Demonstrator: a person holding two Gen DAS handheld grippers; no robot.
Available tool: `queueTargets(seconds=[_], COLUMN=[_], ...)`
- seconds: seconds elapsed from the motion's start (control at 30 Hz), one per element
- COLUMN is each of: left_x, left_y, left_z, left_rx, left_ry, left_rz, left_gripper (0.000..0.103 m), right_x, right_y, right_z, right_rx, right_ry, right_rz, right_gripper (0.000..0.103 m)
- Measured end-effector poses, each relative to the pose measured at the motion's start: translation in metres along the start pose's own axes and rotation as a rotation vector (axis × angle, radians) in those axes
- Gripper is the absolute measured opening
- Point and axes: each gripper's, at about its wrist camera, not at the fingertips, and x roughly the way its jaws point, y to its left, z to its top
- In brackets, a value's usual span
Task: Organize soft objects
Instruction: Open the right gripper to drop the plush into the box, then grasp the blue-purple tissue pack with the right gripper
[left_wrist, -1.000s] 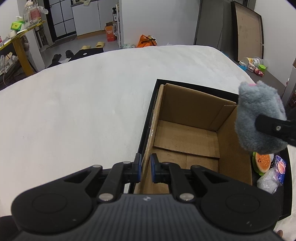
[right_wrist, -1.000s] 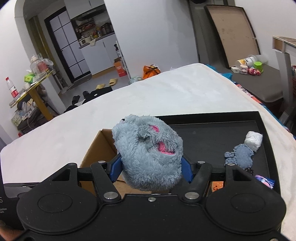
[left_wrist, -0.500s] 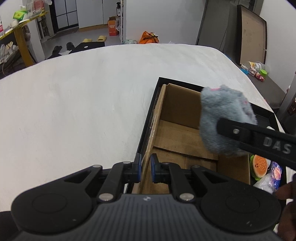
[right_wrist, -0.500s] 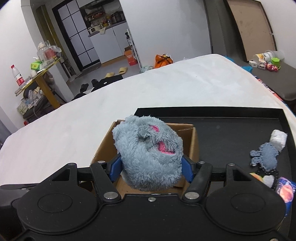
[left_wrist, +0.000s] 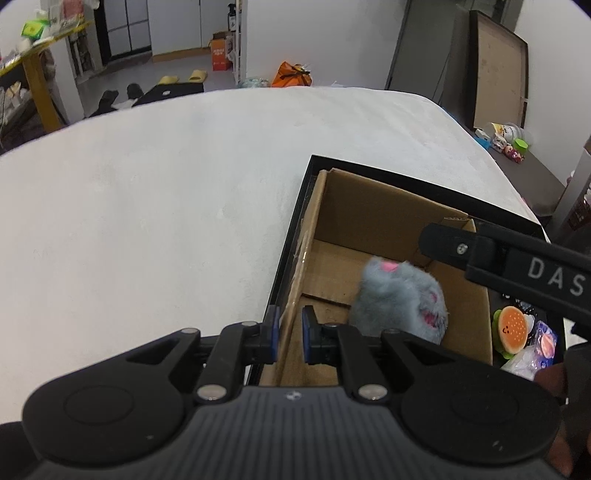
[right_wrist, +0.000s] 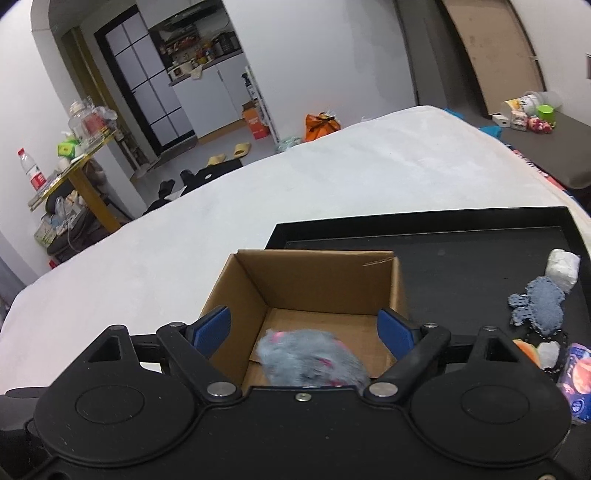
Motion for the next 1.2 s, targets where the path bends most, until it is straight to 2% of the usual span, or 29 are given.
queueTargets(seconds=[0.23, 0.43, 0.5, 0.7, 0.8, 1.2], left_x=[-0.006, -0.008, -0.008, -0.009, -0.01, -0.007], left_y=[-0.005, -0.008, -0.009, -0.015, -0.02, -0.04], left_z=[-0.002, -0.004, -0.005, -0.006, -0.007, -0.011], left_rx=[0.036, 0.055, 0.061, 0.079, 0.099, 0.153], left_ry=[-0.003, -0.005, -0.006, -0.004, -0.008, -0.009], left_rz=[0.002, 0.02, 0.024, 0.041, 0.051, 0.104], left_gripper=[0.015, 0.03, 0.037, 0.046, 0.054, 0.068], right_x=[-0.017, -0.03, -0.03, -0.031, -0.033, -0.027], right_y=[-0.008, -0.027, -0.035, -0.052, -0.061, -0.108], right_z=[-0.003, -0.002, -0.006, -0.013, -0.013, -0.023], right_rx=[0.03, 0.069, 0.083, 0.104, 0.129, 0.25], right_ry=[-0.041, -0.074, -0.072, -0.05, -0.047, -0.018], right_rz=[-0.053, -0.131, -0.174, -0.299, -0.334, -0.464], right_gripper=[0.086, 0.086, 0.086, 0.086, 0.087, 0.089])
